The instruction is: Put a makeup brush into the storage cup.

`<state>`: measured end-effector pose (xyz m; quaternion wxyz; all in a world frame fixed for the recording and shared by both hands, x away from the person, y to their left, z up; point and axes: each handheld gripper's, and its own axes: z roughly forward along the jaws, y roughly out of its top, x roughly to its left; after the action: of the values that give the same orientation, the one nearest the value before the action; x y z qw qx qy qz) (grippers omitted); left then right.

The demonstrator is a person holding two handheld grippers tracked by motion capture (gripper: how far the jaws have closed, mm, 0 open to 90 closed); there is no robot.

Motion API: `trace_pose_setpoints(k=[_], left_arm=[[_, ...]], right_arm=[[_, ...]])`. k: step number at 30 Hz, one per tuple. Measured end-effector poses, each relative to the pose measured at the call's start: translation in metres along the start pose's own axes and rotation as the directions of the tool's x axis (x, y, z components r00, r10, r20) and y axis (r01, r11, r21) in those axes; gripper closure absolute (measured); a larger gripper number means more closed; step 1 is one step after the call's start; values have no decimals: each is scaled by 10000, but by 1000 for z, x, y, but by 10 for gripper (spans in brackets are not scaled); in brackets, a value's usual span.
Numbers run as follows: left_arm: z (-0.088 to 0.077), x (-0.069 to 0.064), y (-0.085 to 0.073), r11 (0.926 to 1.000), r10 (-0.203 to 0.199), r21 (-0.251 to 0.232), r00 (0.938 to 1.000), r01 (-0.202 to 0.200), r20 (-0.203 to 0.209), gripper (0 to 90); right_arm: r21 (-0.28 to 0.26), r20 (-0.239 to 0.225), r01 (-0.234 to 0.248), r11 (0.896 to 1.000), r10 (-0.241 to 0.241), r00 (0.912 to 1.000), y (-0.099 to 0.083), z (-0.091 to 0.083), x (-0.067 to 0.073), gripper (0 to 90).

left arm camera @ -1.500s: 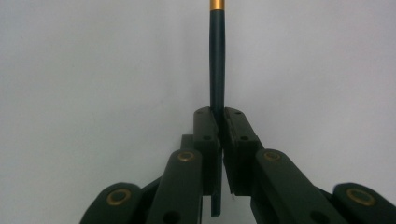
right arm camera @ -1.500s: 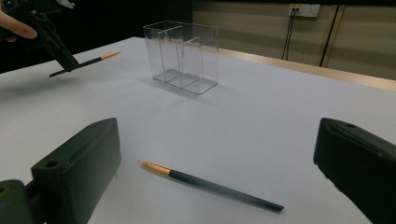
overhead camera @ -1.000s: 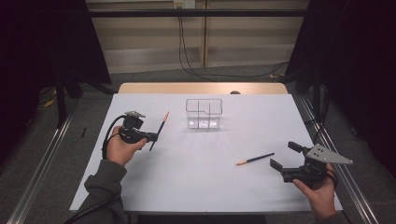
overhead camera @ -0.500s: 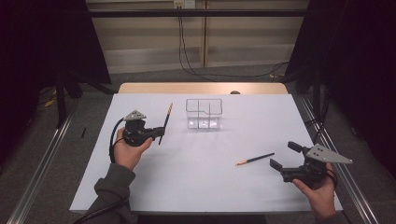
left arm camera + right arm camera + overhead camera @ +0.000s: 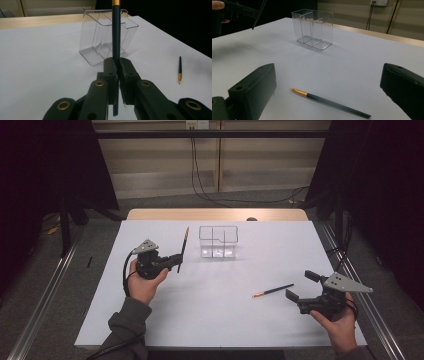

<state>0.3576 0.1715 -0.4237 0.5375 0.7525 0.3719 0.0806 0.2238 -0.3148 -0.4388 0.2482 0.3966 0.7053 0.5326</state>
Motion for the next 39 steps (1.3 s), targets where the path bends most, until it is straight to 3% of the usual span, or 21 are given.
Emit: trace_pose_setpoints(k=[12,39], left_arm=[[12,-10,-3,9998,137,-143,9990,-131,432,846],[30,-38,-4,9989,452,-212,9903,-428,1313,847]], right_arm=[[140,-201,92,9999,-89,9998,8,16,6,0],[306,-983,-391,9988,420,9943,28,68,29,5]])
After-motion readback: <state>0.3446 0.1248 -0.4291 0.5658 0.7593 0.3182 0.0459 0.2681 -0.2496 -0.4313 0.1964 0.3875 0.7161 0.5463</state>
